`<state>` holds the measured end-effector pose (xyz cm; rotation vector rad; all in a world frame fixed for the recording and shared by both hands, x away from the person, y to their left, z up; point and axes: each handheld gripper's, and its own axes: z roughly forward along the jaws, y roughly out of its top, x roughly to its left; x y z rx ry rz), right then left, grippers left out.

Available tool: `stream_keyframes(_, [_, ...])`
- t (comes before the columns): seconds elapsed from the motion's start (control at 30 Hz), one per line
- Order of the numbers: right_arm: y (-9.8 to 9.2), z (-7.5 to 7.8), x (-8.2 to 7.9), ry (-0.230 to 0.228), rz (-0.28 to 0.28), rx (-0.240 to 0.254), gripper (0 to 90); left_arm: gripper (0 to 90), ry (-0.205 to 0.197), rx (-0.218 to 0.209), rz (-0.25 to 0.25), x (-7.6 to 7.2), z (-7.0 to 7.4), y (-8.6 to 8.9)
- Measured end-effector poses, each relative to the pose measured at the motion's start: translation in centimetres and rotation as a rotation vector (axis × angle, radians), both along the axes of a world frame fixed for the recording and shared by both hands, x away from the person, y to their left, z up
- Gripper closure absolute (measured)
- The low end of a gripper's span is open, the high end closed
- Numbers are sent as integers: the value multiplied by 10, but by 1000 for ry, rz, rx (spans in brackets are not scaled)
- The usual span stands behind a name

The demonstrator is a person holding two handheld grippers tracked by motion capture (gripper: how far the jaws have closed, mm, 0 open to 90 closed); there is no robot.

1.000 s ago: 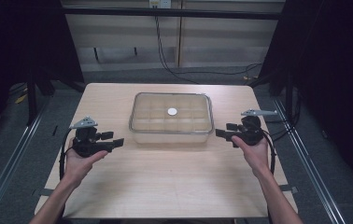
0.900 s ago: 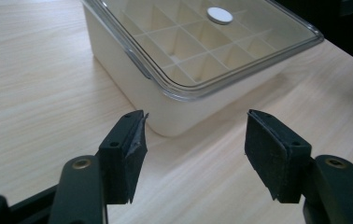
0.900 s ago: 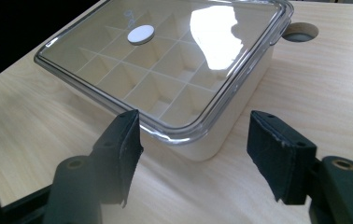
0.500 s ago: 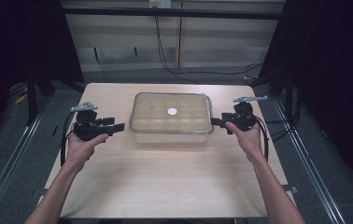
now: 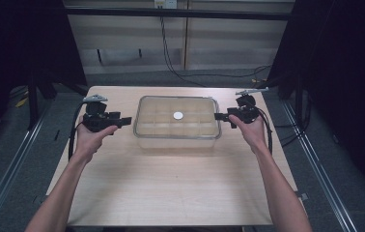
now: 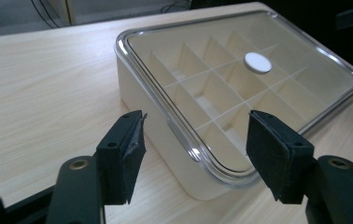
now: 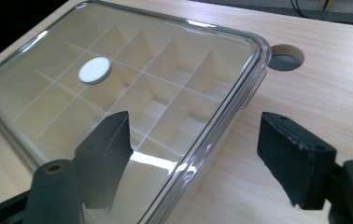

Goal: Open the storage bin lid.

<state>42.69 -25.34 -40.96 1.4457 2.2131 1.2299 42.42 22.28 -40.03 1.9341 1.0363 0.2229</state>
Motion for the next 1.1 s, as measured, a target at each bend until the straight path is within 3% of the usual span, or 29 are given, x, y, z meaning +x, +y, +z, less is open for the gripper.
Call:
stream_keyframes(0.1, [4,-5,9,27,9,-17,282,368,26,23,2,9,-5,-7])
stream_keyframes(0.37, [4,-12,31,60,-11,-31,324,353,59,25,-7,20,-11,-14])
stream_keyframes(0.43, [5,-12,36,67,-13,-33,323,379,70,12,6,22,-14,-16])
stream_keyframes(0.57, [8,-20,45,97,-13,-66,313,403,80,31,-3,24,-23,-21])
stream_keyframes(0.73, [12,-27,52,117,-8,-47,303,362,100,21,1,29,-30,-21])
stream_keyframes(0.9, [18,-29,55,111,-12,-42,290,358,100,63,6,28,-32,-28])
stream_keyframes(1.03, [19,-30,57,120,-15,-34,280,358,120,46,18,31,-33,-30])
stream_keyframes(1.1, [20,-30,57,124,-14,-38,274,351,126,58,18,32,-34,-32])
